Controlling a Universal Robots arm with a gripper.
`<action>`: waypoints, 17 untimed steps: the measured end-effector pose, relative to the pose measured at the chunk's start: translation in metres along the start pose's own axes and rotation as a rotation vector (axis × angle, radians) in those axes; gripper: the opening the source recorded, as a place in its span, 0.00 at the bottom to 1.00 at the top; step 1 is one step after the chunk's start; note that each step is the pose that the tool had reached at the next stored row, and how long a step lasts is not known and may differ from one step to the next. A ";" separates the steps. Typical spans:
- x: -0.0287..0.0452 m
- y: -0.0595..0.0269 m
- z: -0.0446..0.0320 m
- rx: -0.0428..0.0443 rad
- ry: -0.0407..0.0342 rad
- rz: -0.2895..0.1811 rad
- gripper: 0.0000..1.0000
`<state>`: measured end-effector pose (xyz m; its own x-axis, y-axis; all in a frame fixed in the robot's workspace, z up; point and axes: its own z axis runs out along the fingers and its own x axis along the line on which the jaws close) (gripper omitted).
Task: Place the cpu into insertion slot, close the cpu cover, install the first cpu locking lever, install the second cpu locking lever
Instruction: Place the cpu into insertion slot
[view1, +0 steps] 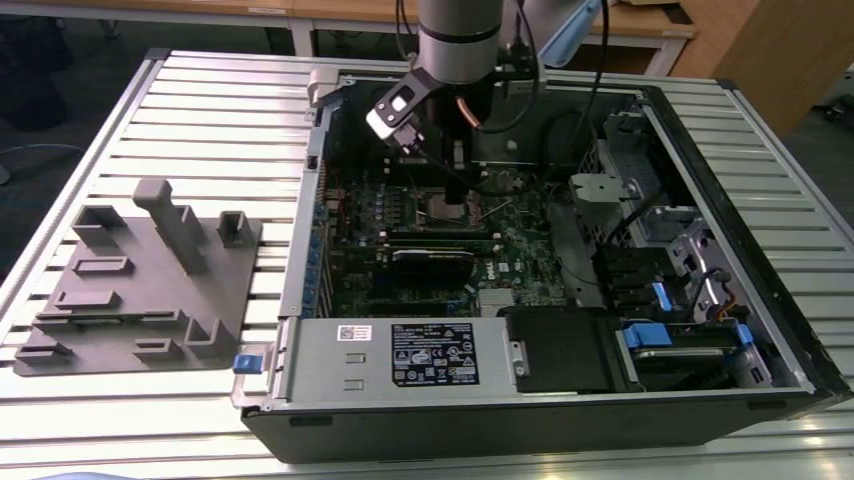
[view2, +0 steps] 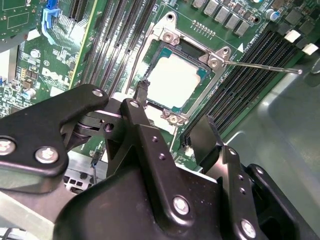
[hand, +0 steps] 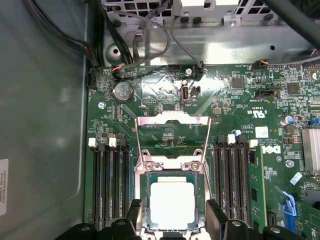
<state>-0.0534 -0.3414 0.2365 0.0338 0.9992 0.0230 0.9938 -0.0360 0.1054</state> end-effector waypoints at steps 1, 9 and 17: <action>0.0000 0.0001 -0.0007 0.0000 0.0000 0.000 0.61; 0.0001 0.0004 -0.0036 -0.0002 0.0004 0.000 0.61; 0.0001 0.0006 -0.0059 0.0000 0.0000 0.000 0.61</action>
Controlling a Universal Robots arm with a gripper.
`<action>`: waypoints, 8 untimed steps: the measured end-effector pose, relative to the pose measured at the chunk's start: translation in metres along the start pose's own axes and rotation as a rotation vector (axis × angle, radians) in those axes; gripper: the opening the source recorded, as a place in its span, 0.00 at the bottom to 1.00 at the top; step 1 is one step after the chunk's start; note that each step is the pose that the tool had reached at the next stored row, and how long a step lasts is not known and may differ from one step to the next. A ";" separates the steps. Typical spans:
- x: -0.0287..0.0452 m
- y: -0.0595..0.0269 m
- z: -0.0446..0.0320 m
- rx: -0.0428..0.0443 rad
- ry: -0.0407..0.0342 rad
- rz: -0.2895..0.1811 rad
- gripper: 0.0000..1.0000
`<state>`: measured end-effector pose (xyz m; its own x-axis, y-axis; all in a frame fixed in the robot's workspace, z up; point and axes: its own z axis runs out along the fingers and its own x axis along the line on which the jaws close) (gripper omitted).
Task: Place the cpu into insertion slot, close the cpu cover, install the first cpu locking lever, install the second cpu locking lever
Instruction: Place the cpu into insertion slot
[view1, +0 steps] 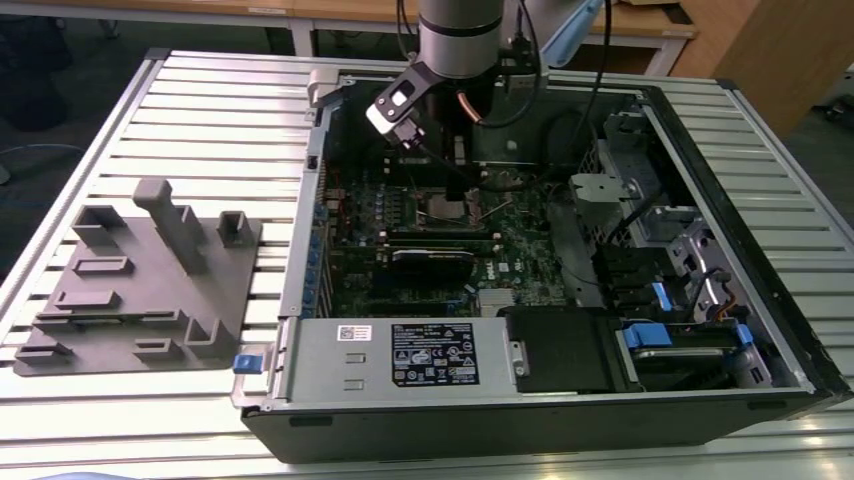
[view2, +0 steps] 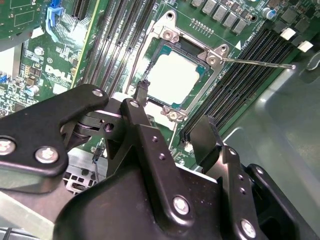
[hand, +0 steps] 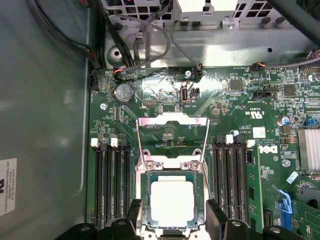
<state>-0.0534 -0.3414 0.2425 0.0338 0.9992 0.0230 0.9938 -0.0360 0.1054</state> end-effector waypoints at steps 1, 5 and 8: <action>0.0000 0.0000 0.0000 -0.0001 0.0002 0.000 0.61; 0.0000 0.0000 -0.0003 -0.0001 0.0002 0.000 0.61; 0.0000 0.0000 -0.0004 0.0000 0.0001 0.000 0.61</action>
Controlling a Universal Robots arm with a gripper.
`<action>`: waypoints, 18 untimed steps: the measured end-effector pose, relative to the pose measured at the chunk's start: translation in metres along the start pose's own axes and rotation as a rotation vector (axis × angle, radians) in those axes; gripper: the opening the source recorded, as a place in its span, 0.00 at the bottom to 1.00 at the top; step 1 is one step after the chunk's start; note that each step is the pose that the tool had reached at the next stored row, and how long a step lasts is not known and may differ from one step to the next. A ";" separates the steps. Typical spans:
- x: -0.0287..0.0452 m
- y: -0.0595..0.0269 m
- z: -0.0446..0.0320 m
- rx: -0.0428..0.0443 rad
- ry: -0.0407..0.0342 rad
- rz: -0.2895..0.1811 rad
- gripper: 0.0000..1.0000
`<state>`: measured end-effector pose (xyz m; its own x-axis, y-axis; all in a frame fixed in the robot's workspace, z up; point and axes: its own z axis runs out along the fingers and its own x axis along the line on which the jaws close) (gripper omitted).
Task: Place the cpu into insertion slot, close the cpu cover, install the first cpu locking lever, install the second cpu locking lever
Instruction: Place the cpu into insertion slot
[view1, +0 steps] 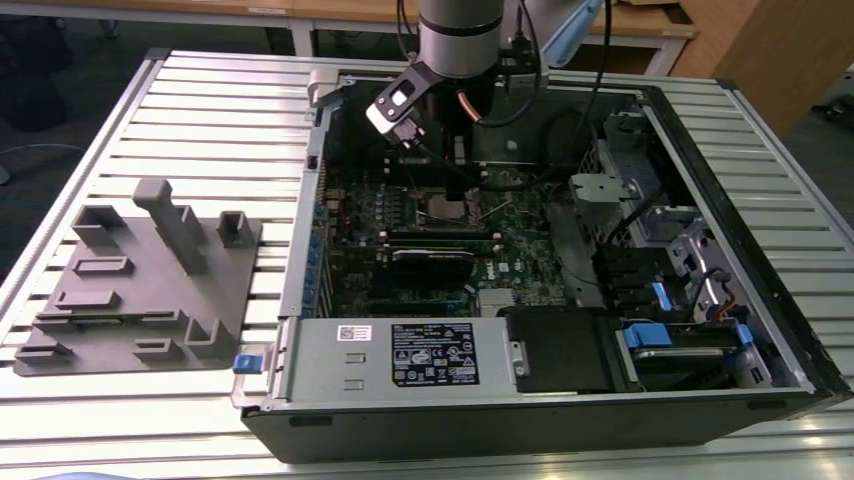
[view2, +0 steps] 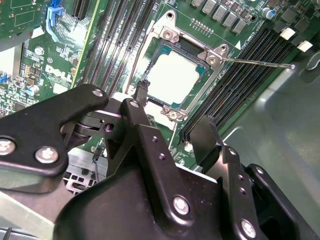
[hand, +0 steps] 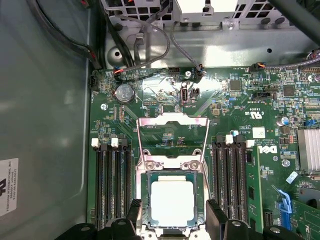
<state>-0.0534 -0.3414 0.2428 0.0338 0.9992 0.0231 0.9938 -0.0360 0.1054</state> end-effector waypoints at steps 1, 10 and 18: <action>0.0000 0.0000 0.0000 0.0000 0.0001 0.000 0.61; 0.0001 0.0006 -0.0059 0.0000 0.0000 0.000 0.61; 0.0002 0.0008 -0.0072 -0.0001 0.0001 0.000 0.61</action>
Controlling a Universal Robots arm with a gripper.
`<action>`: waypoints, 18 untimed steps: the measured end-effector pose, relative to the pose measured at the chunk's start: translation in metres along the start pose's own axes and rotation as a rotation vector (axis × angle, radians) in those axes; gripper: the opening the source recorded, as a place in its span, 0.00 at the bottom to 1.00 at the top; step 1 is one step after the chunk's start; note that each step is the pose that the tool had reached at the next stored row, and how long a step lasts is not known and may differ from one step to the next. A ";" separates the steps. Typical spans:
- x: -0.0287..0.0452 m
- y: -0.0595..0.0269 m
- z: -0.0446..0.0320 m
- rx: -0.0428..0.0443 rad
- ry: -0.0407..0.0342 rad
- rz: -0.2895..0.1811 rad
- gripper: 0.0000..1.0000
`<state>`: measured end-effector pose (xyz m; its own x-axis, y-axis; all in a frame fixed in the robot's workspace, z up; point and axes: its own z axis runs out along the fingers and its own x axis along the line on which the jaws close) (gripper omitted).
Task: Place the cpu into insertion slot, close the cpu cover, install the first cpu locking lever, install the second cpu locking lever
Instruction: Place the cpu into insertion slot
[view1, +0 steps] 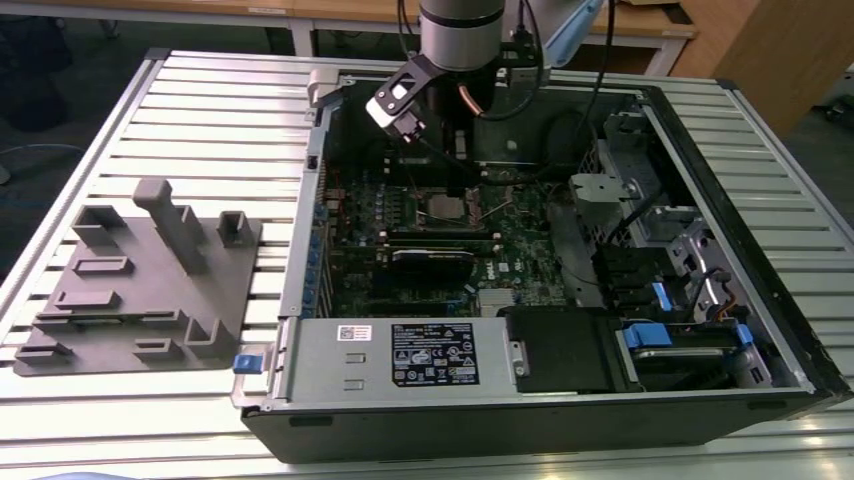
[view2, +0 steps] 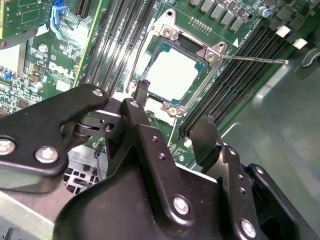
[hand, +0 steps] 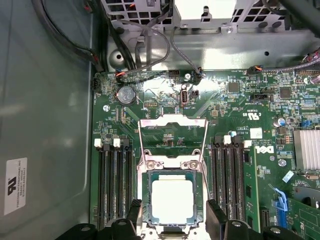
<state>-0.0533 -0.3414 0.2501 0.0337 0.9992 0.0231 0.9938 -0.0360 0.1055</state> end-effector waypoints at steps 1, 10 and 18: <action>0.0000 0.0000 -0.0001 0.0000 0.0000 0.000 0.61; 0.0002 0.0078 0.0037 0.0461 0.0162 0.003 0.61; 0.0003 0.0110 0.0050 0.0777 0.0149 0.004 0.61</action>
<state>-0.0419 -0.3414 0.2463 0.0362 0.9986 0.0383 0.9989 -0.0373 0.0279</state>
